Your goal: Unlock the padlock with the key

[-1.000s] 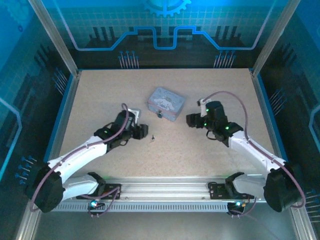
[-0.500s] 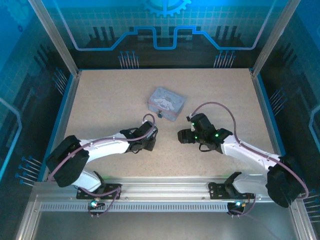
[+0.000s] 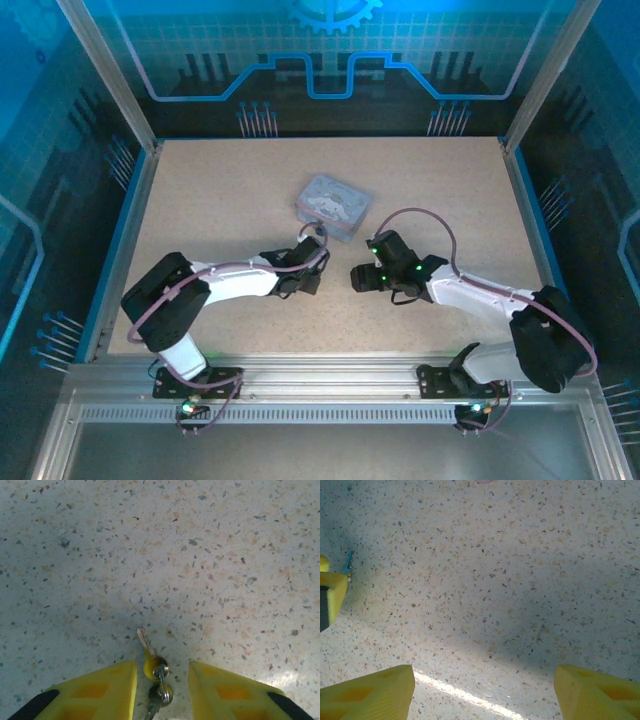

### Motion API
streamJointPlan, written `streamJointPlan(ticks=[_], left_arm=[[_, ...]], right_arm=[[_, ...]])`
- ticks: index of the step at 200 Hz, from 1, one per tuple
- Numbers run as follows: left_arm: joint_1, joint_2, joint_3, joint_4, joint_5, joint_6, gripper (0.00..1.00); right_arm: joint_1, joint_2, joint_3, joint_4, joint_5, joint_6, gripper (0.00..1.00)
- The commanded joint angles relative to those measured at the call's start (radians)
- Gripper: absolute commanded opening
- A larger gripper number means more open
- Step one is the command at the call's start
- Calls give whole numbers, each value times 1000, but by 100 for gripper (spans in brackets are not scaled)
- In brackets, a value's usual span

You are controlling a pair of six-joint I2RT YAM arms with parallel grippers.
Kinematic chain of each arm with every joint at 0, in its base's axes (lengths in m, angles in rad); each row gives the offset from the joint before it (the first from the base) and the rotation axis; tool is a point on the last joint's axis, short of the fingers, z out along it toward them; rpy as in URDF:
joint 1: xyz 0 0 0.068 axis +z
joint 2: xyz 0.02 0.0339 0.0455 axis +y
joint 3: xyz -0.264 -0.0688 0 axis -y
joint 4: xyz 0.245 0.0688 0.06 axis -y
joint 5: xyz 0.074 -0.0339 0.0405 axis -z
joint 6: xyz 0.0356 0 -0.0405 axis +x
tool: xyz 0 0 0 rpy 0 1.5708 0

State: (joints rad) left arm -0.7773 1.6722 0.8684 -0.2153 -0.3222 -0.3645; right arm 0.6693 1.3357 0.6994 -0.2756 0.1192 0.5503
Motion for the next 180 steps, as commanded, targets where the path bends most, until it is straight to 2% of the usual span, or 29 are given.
streamJointPlan(ticks=[1, 46, 131, 180], left_arm=[[-7, 24, 42, -18, -30, 16, 32], [-7, 22, 49, -50, -33, 14, 25], [-1, 50, 30, -50, -33, 2, 25], [-1, 48, 16, -51, -27, 2, 16]], right_arm=[[13, 13, 25, 8, -11, 10, 75], [12, 5, 26, 5, -12, 10, 74], [13, -22, 25, -7, -9, 15, 74], [13, -40, 13, -1, -10, 29, 74]])
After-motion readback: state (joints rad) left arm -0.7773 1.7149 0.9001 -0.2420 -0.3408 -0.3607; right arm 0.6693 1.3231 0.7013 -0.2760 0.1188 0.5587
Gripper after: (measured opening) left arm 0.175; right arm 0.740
